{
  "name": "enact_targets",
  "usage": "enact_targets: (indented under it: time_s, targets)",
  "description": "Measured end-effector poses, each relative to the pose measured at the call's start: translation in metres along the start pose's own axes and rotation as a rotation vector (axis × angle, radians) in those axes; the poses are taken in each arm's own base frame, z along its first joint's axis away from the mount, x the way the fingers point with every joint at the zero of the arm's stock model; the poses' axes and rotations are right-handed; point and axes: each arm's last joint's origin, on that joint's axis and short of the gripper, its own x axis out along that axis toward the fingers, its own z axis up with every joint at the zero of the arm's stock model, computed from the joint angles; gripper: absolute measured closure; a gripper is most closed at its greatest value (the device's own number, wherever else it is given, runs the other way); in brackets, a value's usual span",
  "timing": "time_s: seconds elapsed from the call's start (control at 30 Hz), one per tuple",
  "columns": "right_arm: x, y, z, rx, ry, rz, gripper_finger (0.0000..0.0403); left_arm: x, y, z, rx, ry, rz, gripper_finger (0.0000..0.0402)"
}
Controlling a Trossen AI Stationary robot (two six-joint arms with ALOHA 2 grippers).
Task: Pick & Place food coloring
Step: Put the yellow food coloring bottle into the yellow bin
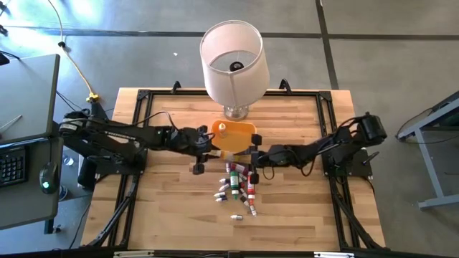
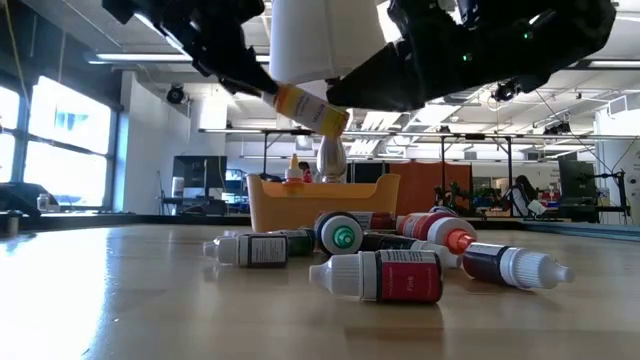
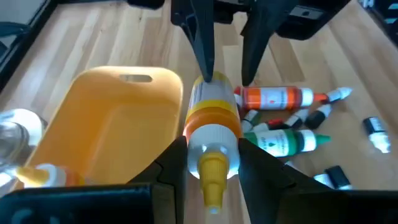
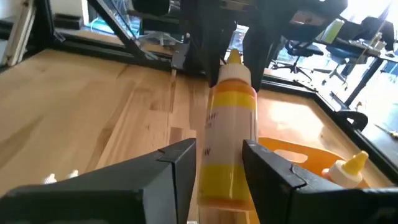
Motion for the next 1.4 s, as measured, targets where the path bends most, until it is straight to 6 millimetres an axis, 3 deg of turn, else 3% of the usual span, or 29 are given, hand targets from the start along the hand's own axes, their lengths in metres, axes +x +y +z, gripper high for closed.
enact_targets:
  time_s: [0.4,0.73,0.97,1.4]
  targets:
    - [0.004,-0.020,-0.014,0.120,0.103,-0.066,0.0279,0.013,0.028,-0.002,0.009,-0.008,0.035,0.0300]
    - [0.004,-0.022,-0.016,0.115,0.123,-0.074,0.0279,0.018,0.033,0.003,0.043,-0.081,0.036,0.0300]
    - [0.004,-0.022,-0.016,0.107,0.124,-0.073,0.0279,0.018,0.037,-0.005,0.033,0.017,0.180,0.0300]
    - [0.004,-0.027,-0.014,0.058,0.119,-0.081,0.0279,0.017,0.038,-0.023,0.019,0.214,0.276,0.0300]
